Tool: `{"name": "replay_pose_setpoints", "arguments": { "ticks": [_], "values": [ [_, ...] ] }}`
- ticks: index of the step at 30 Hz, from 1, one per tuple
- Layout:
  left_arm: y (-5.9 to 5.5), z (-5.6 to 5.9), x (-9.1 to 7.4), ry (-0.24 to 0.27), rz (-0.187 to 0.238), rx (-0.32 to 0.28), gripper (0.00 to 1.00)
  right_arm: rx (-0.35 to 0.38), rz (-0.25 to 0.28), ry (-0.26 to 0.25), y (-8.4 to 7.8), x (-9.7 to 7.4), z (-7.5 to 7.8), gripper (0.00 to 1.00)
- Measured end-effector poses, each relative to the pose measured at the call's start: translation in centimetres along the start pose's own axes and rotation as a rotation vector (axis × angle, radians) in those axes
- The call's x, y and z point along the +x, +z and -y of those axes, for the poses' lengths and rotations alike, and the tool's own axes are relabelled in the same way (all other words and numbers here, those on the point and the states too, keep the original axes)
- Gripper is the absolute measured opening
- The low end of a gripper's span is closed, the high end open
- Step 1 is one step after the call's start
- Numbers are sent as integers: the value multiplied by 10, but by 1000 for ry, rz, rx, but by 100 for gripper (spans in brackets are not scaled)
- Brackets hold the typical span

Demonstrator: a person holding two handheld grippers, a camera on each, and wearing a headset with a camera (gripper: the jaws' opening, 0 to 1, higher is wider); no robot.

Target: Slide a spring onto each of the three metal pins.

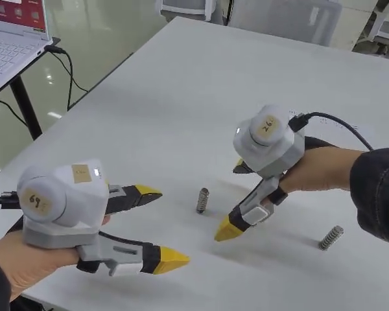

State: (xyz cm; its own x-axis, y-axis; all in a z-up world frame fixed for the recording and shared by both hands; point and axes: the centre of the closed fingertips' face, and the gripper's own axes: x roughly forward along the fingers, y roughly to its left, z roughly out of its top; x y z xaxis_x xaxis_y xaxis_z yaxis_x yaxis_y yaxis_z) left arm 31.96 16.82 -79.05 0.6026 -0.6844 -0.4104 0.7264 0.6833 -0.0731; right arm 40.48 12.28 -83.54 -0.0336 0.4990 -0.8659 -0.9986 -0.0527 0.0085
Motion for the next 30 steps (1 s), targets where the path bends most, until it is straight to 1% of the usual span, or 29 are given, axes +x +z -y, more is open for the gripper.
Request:
{"name": "replay_pose_setpoints", "arguments": {
  "ticks": [9, 16, 20, 26, 28, 30],
  "values": [
    [0, 2, 0, -6, -4, 7, 68, 57, 14, -40, -20, -15, 9, 96],
    [4, 1, 1, -8, -5, 14, 68, 104, 25, -67, -37, -26, 14, 96],
    [5, 2, 2, -12, -7, 19, 68, 137, 43, -87, -45, -33, 15, 96],
    [6, 4, 3, -18, -9, 24, 68, 186, 57, -111, -60, -43, 16, 96],
    [7, 5, 4, -20, -9, 26, 68, 196, 65, -126, -64, -47, 17, 96],
    [8, 5, 4, -22, -9, 28, 68, 220, 83, -138, -67, -52, 17, 96]
  ]
}}
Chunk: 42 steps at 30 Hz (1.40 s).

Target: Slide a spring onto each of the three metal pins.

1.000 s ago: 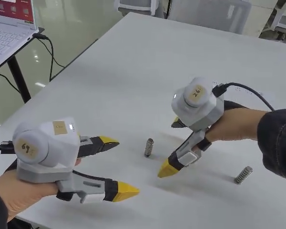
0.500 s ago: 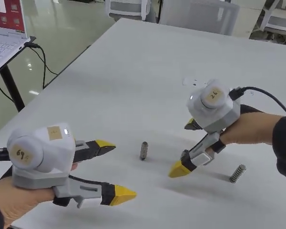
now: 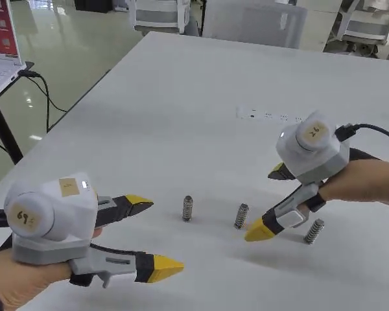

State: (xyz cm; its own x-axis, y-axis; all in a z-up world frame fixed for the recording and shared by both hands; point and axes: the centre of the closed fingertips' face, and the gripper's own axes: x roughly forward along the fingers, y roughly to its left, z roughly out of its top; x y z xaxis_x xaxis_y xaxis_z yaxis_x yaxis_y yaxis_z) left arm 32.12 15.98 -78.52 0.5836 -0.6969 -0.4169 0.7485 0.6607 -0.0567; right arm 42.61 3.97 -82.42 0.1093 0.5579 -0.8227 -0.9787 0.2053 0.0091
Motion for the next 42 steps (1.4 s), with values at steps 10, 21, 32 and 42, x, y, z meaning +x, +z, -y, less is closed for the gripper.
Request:
{"name": "replay_pose_setpoints", "arguments": {
  "ticks": [10, 21, 32, 42],
  "values": [
    [4, 1, 3, -6, 3, 9, 68, 78, 51, -47, -18, -20, 2, 96],
    [8, 3, 10, -23, -1, 21, 68, 152, 102, -98, -40, -40, -2, 96],
    [10, 7, 12, -34, 0, 29, 68, 204, 155, -147, -59, -56, -5, 96],
    [11, 9, 14, -35, 0, 25, 68, 232, 211, -192, -72, -67, -22, 97]
  ]
}}
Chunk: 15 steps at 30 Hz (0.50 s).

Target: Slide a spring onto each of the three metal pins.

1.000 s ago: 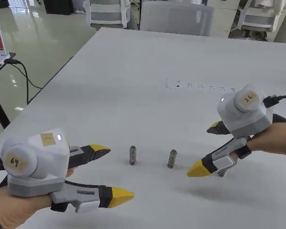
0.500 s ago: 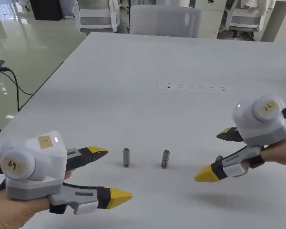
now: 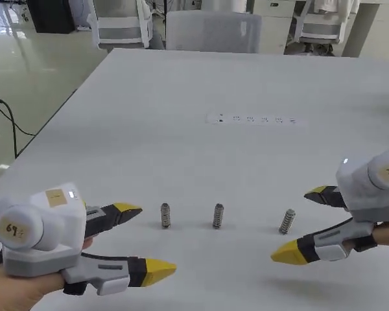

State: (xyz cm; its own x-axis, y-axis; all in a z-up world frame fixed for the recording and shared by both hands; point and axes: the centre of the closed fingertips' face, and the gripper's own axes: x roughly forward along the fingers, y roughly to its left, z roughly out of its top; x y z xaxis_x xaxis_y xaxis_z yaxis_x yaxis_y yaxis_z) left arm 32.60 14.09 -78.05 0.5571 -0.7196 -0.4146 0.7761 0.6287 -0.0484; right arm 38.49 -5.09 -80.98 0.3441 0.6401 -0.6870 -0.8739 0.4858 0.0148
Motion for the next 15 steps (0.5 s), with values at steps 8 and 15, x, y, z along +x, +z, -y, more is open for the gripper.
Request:
{"name": "replay_pose_setpoints", "arguments": {
  "ticks": [8, 15],
  "values": [
    [-2, 0, 1, 5, 4, -14, 69, 27, 68, -36, -2, -11, -13, 97],
    [-7, -2, 0, 14, 8, -32, 69, 57, 129, -74, -4, -17, -17, 97]
  ]
}}
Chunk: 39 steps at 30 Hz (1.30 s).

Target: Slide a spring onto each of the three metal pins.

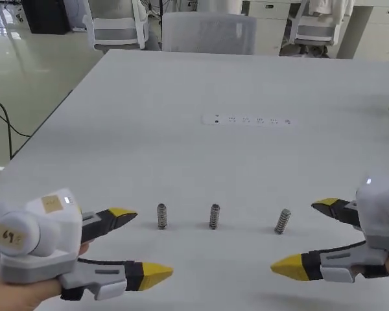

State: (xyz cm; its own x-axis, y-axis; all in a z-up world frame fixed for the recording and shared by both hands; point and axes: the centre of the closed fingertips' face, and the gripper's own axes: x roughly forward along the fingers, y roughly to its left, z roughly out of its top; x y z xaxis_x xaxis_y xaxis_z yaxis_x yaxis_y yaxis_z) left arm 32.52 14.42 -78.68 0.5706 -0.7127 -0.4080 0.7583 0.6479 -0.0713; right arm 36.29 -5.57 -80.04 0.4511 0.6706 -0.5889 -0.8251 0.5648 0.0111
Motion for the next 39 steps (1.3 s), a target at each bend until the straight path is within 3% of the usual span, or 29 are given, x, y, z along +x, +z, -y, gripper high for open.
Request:
{"name": "replay_pose_setpoints", "arguments": {
  "ticks": [7, 16, 39],
  "values": [
    [-4, -1, -1, 12, 5, -19, 71, 24, 27, -20, -4, -2, -6, 97],
    [-11, -2, -2, 24, 5, -41, 72, 37, 68, -61, -2, -2, -1, 97],
    [-15, -7, 1, 44, 5, -70, 73, 55, 74, -62, -3, 0, -3, 97]
  ]
}}
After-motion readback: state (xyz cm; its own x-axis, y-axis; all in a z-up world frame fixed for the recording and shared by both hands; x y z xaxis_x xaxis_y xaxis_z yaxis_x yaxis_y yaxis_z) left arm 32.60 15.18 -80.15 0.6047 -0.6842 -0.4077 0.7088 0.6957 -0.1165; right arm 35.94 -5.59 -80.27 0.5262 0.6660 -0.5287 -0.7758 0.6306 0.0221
